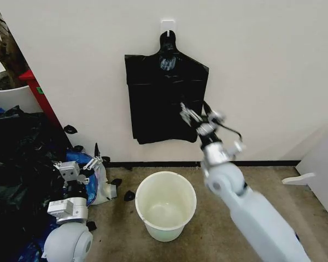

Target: Place the garbage bag over the trash bin.

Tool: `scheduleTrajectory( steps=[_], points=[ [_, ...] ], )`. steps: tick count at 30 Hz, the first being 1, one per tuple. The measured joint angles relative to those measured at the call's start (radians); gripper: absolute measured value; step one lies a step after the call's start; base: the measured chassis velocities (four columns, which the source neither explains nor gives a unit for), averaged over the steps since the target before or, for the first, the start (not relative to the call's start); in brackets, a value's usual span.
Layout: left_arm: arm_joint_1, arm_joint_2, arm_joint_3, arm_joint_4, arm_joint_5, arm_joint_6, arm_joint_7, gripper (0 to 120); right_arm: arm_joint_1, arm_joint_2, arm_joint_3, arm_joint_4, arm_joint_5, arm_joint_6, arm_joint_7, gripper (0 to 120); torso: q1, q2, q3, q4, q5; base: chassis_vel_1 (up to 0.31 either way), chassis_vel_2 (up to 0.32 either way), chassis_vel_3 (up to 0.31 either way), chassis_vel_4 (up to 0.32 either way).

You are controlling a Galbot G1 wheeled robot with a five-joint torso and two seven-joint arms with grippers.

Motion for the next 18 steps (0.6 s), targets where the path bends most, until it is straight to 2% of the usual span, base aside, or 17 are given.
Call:
scheduleTrajectory(
  steps=[2, 8, 18],
  points=[
    [-0.004, 0.003, -0.005, 0.004, -0.004, 0.0, -0.001, 100, 0.074, 0.03, -0.038, -0.074, -0.011, 0.003, 0.007, 100, 0.0, 0.0, 0.0, -0.0001, 0.0001, 0.0, 0.0, 0.0, 0.0],
    [-0.004, 0.006, -0.011, 0.004, -0.014, -0.002, -0.009, 100, 0.185, 0.097, -0.056, -0.198, -0.072, 0.019, 0.014, 100, 0.0, 0.0, 0.0, -0.0003, 0.0, 0.0, 0.0, 0.0, 0.0],
    [-0.019, 0.006, -0.007, 0.02, -0.017, -0.007, -0.012, 100, 0.257, 0.141, -0.053, -0.268, -0.111, 0.015, 0.03, 100, 0.0, 0.0, 0.0, -0.0002, 0.0003, 0.0, 0.0, 0.0, 0.0]
  ],
)
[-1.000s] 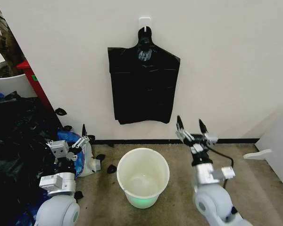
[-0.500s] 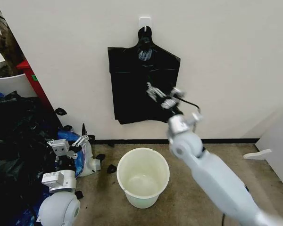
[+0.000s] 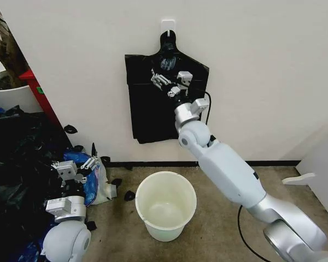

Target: Place the garbage bag over the trash bin.

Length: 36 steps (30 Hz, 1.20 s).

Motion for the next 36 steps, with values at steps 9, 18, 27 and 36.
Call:
scheduleTrajectory(
  steps=[9, 18, 27, 36],
  points=[
    [-0.007, -0.001, 0.002, 0.006, 0.001, 0.004, 0.0, 100, -0.011, -0.007, 0.011, -0.001, -0.045, -0.007, 0.022, 77, 0.0, 0.0, 0.0, -0.0001, 0.0002, 0.0, 0.0, 0.0, 0.0],
    [-0.008, 0.0, 0.002, 0.007, 0.002, 0.005, -0.002, 100, -0.009, -0.004, 0.013, -0.007, -0.054, -0.008, 0.02, 62, 0.0, 0.0, 0.0, 0.0, 0.0001, 0.0, 0.0, 0.0, 0.0],
    [-0.009, 0.004, 0.002, 0.015, 0.005, 0.003, -0.005, 100, -0.001, -0.001, 0.007, -0.006, -0.05, -0.006, 0.004, 30, 0.0, 0.0, 0.0, 0.0001, 0.0001, 0.0, 0.0, 0.0, 0.0],
    [-0.016, 0.008, 0.004, 0.029, 0.007, -0.003, -0.009, 100, -0.013, -0.006, 0.011, 0.006, -0.047, 0.007, -0.007, 0, 0.0, 0.0, 0.0, 0.0001, 0.0001, 0.0, 0.0, 0.0, 0.0]
  ],
)
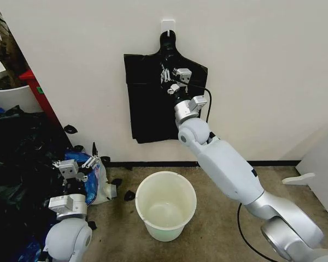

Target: Place the garbage bag over the trash bin.

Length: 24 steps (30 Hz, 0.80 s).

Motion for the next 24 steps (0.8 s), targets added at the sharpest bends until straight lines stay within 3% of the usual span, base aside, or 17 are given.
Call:
scheduleTrajectory(
  steps=[11, 17, 24],
  points=[
    [0.001, 0.003, -0.003, 0.007, 0.0, -0.009, -0.004, 100, -0.173, -0.095, -0.028, 0.16, -0.012, 0.006, -0.01, 0, 0.0, 0.0, 0.0, -0.0001, 0.0002, 0.0, 0.0, 0.0, 0.0],
    [0.002, 0.001, -0.003, 0.011, 0.001, -0.012, -0.004, 100, -0.375, -0.168, -0.04, 0.28, -0.095, 0.027, -0.069, 0, 0.0, 0.0, 0.0, -0.0001, 0.0002, 0.0, 0.0, 0.0, 0.0],
    [0.009, -0.001, -0.002, 0.005, 0.004, -0.014, -0.004, 100, -0.565, -0.2, -0.02, 0.325, -0.189, 0.064, -0.136, 0, 0.0, 0.0, 0.0, -0.0001, 0.0002, 0.0, 0.0, 0.0, 0.0]
  ],
)
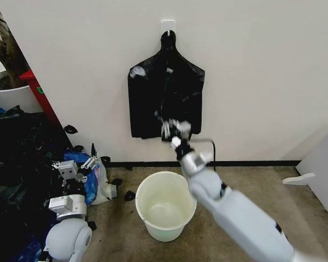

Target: Place the garbage bag over the trash bin.

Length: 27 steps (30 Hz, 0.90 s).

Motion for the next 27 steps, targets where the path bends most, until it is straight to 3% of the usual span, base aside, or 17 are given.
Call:
scheduleTrajectory(
  steps=[5, 15, 27],
  points=[
    [0.01, 0.003, -0.002, -0.003, 0.0, -0.004, 0.0, 100, -0.104, -0.002, 0.019, -0.001, -0.098, 0.052, -0.053, 0, 0.0, 0.0, 0.0, 0.0, -0.0002, 0.0, 0.0, 0.0, 0.0],
    [0.033, 0.0, -0.004, -0.024, 0.004, -0.008, 0.0, 100, -0.175, 0.032, 0.018, -0.077, -0.229, 0.132, -0.115, 0, 0.0, 0.0, 0.0, 0.0, -0.0002, 0.0, 0.0, 0.0, 0.0],
    [0.058, -0.008, -0.005, -0.047, 0.018, -0.009, 0.001, 100, -0.182, 0.061, 0.023, -0.141, -0.318, 0.192, -0.141, 0, 0.0, 0.0, 0.0, 0.0001, -0.0002, 0.0, 0.0, 0.0, 0.0]
  ],
)
